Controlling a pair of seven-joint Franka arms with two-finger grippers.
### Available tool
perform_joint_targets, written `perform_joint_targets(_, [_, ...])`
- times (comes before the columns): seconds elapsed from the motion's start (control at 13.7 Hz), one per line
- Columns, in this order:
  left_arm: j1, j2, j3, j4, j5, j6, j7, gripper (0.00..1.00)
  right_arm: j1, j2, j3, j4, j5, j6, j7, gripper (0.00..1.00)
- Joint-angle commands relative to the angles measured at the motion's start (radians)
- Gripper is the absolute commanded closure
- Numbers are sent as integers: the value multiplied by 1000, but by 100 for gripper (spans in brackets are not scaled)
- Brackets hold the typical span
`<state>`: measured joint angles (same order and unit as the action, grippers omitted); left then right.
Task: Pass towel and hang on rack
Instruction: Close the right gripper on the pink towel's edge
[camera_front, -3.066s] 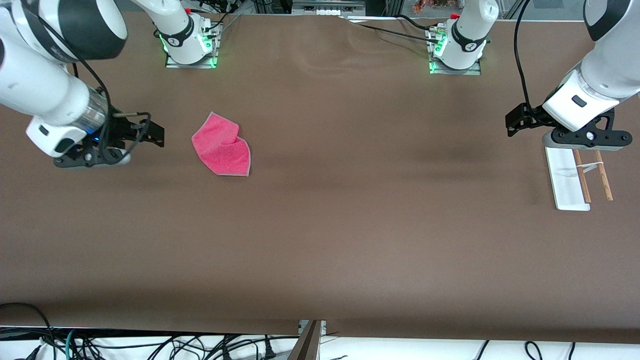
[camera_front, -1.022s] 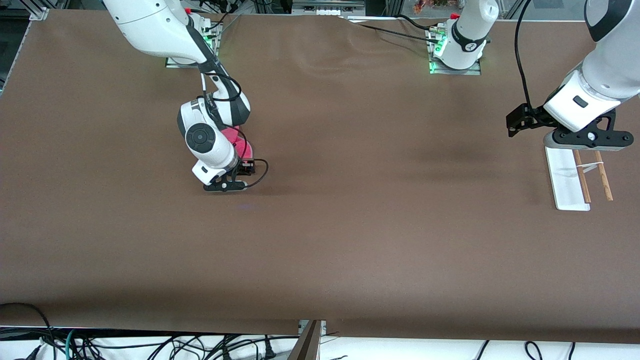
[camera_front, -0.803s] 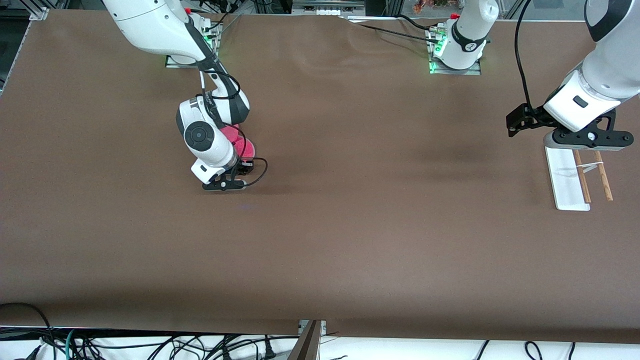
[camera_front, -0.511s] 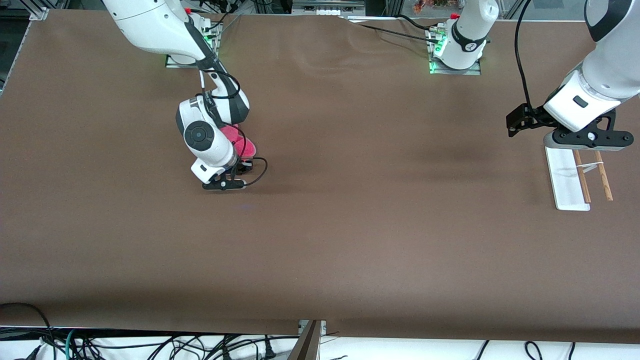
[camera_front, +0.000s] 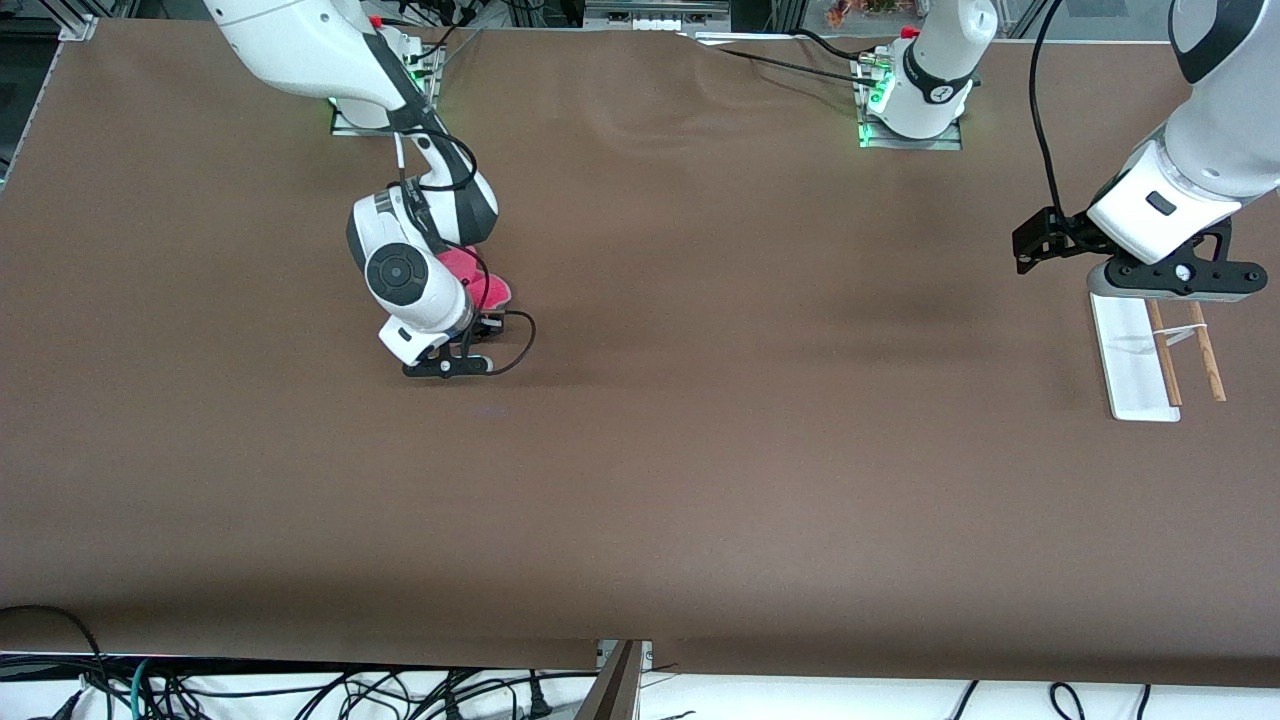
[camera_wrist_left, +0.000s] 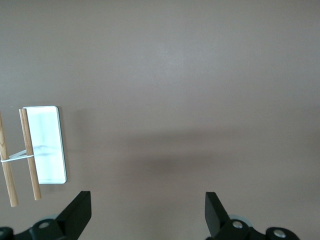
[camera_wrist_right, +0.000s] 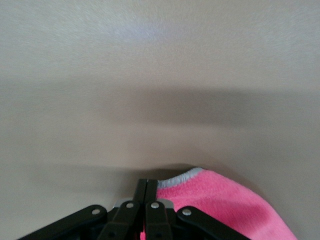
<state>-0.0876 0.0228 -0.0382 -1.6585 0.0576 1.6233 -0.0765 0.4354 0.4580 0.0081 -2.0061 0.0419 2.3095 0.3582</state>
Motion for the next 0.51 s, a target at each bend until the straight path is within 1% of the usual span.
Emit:
perform_joint_targets(0.0, [3, 14, 0, 28, -2, -10, -9, 0, 3, -36, 1, 71, 21, -146, 5, 100])
perform_joint_targets(0.07, [3, 14, 0, 28, -2, -11, -11, 0, 3, -38, 0, 105, 39, -198, 7, 100])
perform_joint_targets(0.29, [5, 19, 1, 23, -18, -22, -9, 0, 2, -38, 0, 222, 130, -356, 8, 100])
perform_joint_targets(0.44, [3, 48, 3, 26, -31, -17, -9, 0, -3, -33, -2, 308, 241, -456, 37, 100])
